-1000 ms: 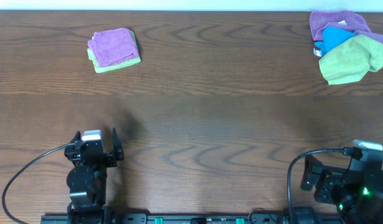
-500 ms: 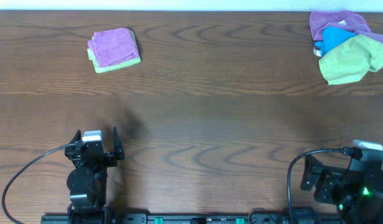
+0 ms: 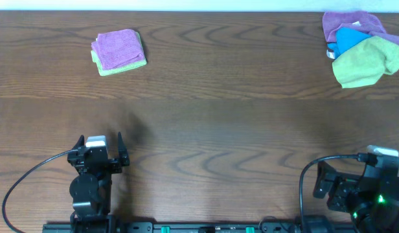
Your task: Fold the cloth
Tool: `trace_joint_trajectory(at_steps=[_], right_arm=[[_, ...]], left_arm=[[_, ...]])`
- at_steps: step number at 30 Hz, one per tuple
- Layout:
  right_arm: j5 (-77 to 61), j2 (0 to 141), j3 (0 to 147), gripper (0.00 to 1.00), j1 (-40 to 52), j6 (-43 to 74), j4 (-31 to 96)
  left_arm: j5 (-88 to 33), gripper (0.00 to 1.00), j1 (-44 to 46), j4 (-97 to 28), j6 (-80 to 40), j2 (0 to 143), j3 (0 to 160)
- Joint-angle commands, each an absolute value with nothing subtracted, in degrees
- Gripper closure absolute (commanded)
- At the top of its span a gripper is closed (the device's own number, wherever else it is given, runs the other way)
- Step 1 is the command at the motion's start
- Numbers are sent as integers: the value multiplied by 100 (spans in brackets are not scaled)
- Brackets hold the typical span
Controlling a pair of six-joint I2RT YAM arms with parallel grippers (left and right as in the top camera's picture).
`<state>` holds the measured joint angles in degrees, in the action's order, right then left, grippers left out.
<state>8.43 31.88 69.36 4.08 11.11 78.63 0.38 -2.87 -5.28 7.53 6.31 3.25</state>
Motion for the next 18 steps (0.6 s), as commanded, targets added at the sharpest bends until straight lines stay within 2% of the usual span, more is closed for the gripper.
trace_joint_trajectory(at_steps=[1,15,18], right_arm=[[858,3199,6956,1,381,1177,7870],[1063,3190,6956,1,381,1151,7961],[1262,3002,6956,1,370,1153,7669]], left_arm=[[40,5,-259,-567,751,574,89],[40,5,-259,-567,751,574,89],[40,5,-259,-567,751,574,89]])
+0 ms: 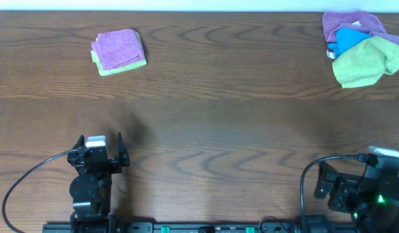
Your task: Fold the cloth
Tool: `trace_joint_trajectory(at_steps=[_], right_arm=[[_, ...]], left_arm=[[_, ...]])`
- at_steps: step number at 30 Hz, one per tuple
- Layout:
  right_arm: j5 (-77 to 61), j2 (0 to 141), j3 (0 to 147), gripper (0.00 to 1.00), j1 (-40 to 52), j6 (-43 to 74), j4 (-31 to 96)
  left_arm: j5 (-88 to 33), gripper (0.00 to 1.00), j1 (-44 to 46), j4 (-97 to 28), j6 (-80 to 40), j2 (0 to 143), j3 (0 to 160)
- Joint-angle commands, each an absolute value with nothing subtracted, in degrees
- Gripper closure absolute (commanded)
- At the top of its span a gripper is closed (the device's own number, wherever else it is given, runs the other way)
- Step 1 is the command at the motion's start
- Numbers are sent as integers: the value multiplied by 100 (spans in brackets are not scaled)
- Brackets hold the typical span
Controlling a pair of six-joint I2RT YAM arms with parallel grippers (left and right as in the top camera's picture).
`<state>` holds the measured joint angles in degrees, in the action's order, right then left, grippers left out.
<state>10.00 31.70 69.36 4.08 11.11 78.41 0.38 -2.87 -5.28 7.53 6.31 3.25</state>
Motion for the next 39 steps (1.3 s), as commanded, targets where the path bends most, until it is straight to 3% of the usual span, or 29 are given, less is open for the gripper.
trace_joint_trajectory(at_steps=[1,10,21,39], right_arm=[[1262,2867,6941,1,373,1153,7452],[1175,1020,5214,1,377,655,5319],[1111,360,2086,1,375,659,3520],[1164,27,858,1,370,661,3210]], left_arm=[[40,4,-259,-567,751,574,89],[40,5,-259,-567,751,574,89],[40,5,-259,-567,751,574,89],[40,5,-259,-567,751,574,89]])
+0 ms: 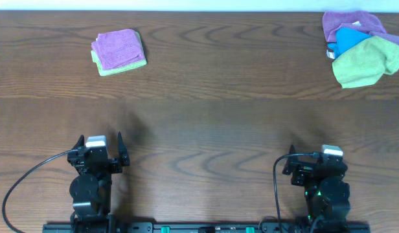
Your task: Fold the cloth
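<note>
Two folded cloths, purple on green (118, 52), lie stacked at the back left of the table. At the back right sits a crumpled pile: a purple cloth (352, 22), a blue cloth (348, 39) and a green cloth (366, 61). My left gripper (100, 140) rests near the front edge on the left, its fingers spread apart and holding nothing. My right gripper (316, 158) rests near the front edge on the right, far from the pile; how its fingers stand is unclear from above.
The dark wooden table (206, 116) spans the whole view. Black cables (21, 184) loop beside each arm's base at the front edge.
The right arm has moved left from the front right corner and now stands upright over its base. The left arm and all cloths are unchanged.
At both earlier moments the right arm was tucked in the front right corner and the left arm rested with spread fingers. The cloths lay as they lie now. Only the right arm has shifted since, leftward along the front edge.
</note>
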Tool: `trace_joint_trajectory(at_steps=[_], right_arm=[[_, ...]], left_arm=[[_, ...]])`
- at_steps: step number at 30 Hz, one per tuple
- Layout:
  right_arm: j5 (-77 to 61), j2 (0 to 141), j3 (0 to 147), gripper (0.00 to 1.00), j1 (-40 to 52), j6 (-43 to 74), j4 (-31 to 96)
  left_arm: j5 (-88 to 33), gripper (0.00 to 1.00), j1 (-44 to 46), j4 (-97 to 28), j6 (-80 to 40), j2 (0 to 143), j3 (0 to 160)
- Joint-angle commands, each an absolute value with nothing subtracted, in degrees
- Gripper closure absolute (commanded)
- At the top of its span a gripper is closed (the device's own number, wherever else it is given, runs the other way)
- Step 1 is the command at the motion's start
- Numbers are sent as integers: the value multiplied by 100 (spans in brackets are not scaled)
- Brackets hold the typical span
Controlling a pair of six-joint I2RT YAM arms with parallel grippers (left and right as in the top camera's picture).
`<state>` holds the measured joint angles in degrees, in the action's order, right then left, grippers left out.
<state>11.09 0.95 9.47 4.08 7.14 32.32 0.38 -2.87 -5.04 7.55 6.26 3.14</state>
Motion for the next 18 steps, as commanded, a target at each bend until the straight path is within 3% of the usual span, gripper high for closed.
trace_joint_trajectory(at_steps=[1,18], right_arm=[[1177,27,858,1,370,657,3208],[1179,30,858,1,370,657,3212]], left_arm=[[40,5,-259,-567,751,574,89],[40,5,-259,-567,751,574,89]])
